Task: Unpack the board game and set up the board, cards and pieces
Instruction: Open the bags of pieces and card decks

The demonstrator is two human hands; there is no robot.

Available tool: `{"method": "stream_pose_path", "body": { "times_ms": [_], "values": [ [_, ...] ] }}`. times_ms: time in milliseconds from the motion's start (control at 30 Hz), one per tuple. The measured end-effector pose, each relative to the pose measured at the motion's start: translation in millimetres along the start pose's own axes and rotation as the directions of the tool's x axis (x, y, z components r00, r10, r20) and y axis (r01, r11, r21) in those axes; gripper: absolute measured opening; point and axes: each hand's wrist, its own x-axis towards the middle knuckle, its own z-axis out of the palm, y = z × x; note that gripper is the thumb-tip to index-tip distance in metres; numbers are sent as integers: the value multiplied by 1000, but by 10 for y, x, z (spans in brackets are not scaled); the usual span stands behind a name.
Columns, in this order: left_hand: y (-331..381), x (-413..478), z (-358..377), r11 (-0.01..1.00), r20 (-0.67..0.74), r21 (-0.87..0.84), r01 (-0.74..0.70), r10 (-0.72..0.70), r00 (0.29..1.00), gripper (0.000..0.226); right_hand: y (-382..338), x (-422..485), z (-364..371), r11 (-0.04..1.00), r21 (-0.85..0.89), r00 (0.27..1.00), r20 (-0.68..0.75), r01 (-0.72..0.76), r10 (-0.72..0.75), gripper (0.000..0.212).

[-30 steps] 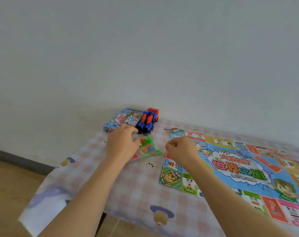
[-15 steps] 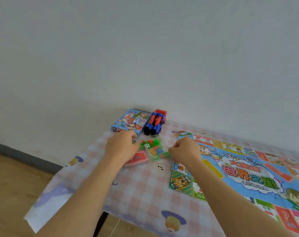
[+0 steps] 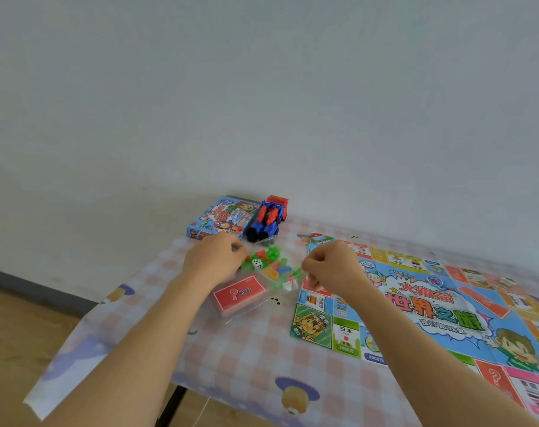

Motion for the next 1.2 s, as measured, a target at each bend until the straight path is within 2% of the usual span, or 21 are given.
{"method": "stream_pose_path", "body": {
  "times_ms": [100, 167, 267, 333, 433, 500, 600, 700, 833, 967, 1067, 1133, 1200],
  "values": [
    [88, 25, -56, 985, 154, -170, -12, 38, 987, 37, 39, -7, -159, 999, 46, 1000, 1, 9, -9, 20],
    [165, 16, -99, 961, 276, -275, 31, 48, 960, 37, 65, -6, -256, 999, 36, 1000, -4, 14, -14, 18],
    [234, 19, -79, 906, 384, -396, 153, 12, 923, 31, 108, -13, -350, 1000, 4, 1000, -30, 2, -2, 15],
    [280, 19, -20, 827, 439, -497, 261, -20, 898, 29, 134, -15, -398, 1000, -12, 995, -104, 3, -4, 14],
    [404, 14, 65, 670, 467, -644, 369, -37, 883, 30, 154, -22, -473, 996, -67, 958, -278, 53, -69, 15],
    [519, 19, 135, 591, 454, -710, 383, -32, 890, 31, 159, -43, -504, 985, -139, 919, -366, 101, -146, 18],
    [715, 42, 258, 540, 401, -763, 356, -37, 915, 24, 165, -73, -565, 965, -200, 896, -377, 168, -235, 17],
    [885, 87, 406, 524, 352, -789, 322, -45, 935, 25, 253, -97, -676, 977, -153, 913, -359, 150, -196, 15],
    [1037, 92, 556, 639, 316, -725, 256, -22, 949, 20, 498, -134, -816, 991, -108, 915, -386, 82, -118, 14],
    [1143, 121, 695, 783, 190, -611, 117, 1, 982, 34, 705, -106, -802, 989, -146, 931, -355, 35, -85, 16],
    [1129, 155, 776, 923, 48, -386, -9, 30, 998, 30, 773, -18, -705, 984, -171, 949, -301, 42, -93, 16],
    [1080, 140, 770, 968, -52, -246, -56, 44, 998, 22, 752, 6, -651, 981, -178, 959, -258, 73, -118, 16],
    [1016, 173, 771, 982, -99, -174, -67, 50, 994, 27, 723, 74, -569, 977, -183, 966, -214, 108, -146, 16]
  ]
}}
